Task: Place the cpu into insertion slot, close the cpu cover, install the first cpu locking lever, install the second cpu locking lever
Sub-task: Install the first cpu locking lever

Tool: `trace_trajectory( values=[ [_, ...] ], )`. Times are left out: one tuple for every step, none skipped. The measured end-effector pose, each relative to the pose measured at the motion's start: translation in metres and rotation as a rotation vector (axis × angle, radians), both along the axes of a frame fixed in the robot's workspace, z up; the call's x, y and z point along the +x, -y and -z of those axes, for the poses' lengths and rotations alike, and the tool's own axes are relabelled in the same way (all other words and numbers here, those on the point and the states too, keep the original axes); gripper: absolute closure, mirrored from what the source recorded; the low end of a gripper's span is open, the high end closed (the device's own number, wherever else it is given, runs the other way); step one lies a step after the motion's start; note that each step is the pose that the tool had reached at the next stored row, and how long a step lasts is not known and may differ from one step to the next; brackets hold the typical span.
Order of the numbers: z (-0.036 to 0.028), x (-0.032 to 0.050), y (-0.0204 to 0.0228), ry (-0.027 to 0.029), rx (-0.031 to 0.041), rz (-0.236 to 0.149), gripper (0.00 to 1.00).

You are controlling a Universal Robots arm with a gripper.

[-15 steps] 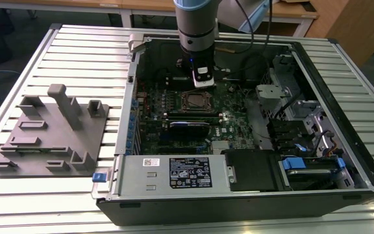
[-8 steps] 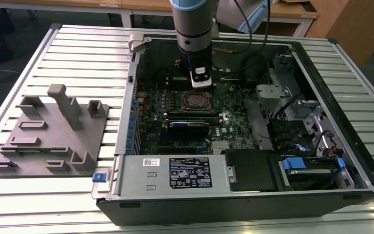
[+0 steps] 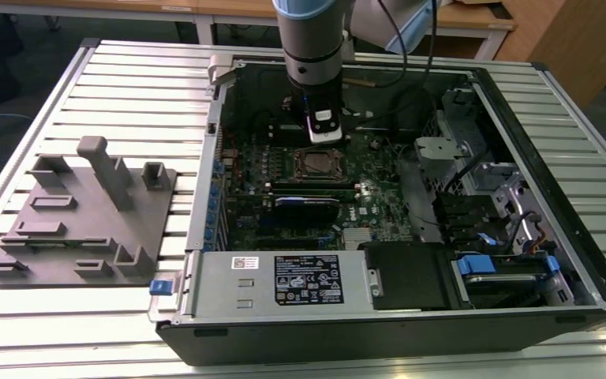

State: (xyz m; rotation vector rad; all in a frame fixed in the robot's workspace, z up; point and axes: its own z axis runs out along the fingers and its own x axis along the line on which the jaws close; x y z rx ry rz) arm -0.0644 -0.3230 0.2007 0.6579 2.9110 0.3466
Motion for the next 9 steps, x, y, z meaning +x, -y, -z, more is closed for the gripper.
trace_trajectory(
  values=[
    [0.0001,0.0,-0.0003,-0.0001,-0.0001,0.0,0.89],
    [0.0003,0.0001,-0.0005,0.0,-0.0001,0.0,0.89],
    [0.0004,0.0003,-0.0008,-0.0001,-0.0003,0.0,0.89],
    [0.0004,0.0004,-0.001,-0.0001,-0.0007,0.0,0.89],
    [0.0005,0.0004,-0.0014,0.0,-0.0013,0.0,0.89],
    [0.0006,0.0005,-0.0017,0.0,-0.0023,0.0,0.89],
    [0.0006,0.0005,-0.0021,-0.0001,-0.0036,0.0,0.89],
    [0.0007,0.0006,-0.0023,0.0,-0.005,0.0,0.89],
    [0.0008,0.0006,-0.0023,0.0001,-0.0063,0.0,0.89]
  ],
)
